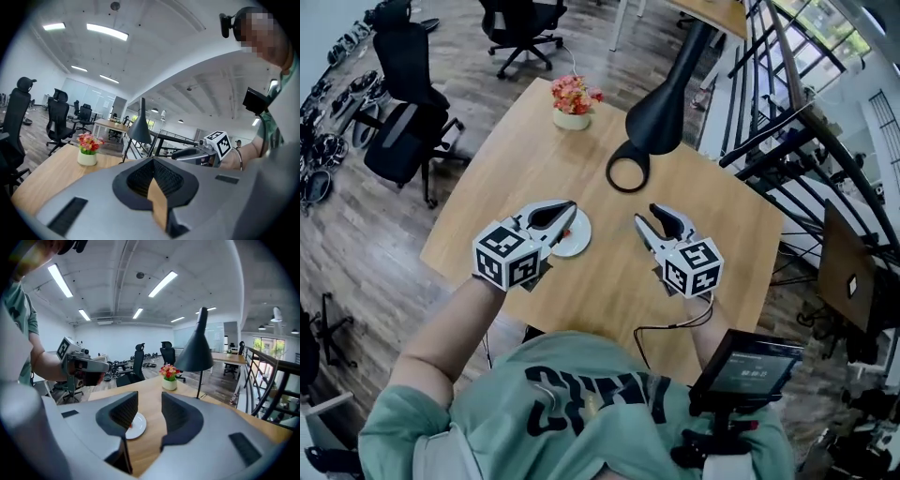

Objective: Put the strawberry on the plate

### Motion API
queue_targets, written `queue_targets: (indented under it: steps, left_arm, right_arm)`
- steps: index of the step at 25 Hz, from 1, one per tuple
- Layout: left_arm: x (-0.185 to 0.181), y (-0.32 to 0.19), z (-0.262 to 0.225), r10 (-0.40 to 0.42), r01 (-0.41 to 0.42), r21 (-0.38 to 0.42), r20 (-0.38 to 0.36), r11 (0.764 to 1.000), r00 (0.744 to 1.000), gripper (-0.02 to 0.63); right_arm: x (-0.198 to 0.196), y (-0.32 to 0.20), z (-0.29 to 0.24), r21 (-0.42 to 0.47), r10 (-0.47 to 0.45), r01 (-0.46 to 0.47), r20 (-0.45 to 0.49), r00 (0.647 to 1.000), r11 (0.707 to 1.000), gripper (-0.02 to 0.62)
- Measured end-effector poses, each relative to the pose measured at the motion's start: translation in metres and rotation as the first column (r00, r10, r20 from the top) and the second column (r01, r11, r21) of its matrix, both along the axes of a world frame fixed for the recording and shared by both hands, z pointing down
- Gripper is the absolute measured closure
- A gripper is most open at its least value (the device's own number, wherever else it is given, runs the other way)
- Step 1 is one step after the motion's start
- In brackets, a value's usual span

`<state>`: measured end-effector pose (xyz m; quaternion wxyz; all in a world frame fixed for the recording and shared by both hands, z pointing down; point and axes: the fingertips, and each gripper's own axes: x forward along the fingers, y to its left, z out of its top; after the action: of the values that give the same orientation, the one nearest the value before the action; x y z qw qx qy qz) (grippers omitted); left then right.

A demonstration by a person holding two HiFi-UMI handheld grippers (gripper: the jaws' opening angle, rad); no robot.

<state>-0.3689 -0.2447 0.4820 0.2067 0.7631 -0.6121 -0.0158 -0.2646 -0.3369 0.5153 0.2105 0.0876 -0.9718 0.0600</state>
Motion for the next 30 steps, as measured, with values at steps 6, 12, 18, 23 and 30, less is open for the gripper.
queue_targets:
  steps: [6, 12, 18, 23, 30]
  left_arm:
    - [0.068, -0.037, -0.041, 0.093, -0.093, 0.050, 0.005, 0.994, 0.996, 0.604]
    - [0.127, -0.062, -0.069, 0.182, -0.182, 0.074, 0.017, 0.980, 0.983, 0.604]
    - [0.160, -0.071, -0.088, 0.223, -0.224, 0.105, 0.021, 0.969, 0.975, 0.604]
    - [0.181, -0.065, -0.084, 0.251, -0.251, 0.094, 0.014, 0.963, 0.968, 0.604]
    - [0.193, -0.042, -0.072, 0.286, -0.284, 0.074, -0.021, 0.956, 0.958, 0.604]
  right_arm:
    - [0.082, -0.027, -0.046, 0.022, 0.103, -0.105, 0.065, 0.993, 0.994, 0.500]
    - [0.153, -0.046, -0.080, 0.029, 0.210, -0.216, 0.135, 0.968, 0.976, 0.537]
    - [0.200, -0.045, -0.095, 0.011, 0.235, -0.243, 0.217, 0.948, 0.970, 0.589]
    - [0.222, -0.026, -0.097, -0.034, 0.206, -0.205, 0.273, 0.940, 0.978, 0.589]
    - [0.226, -0.009, -0.087, -0.112, 0.243, -0.219, 0.287, 0.927, 0.969, 0.590]
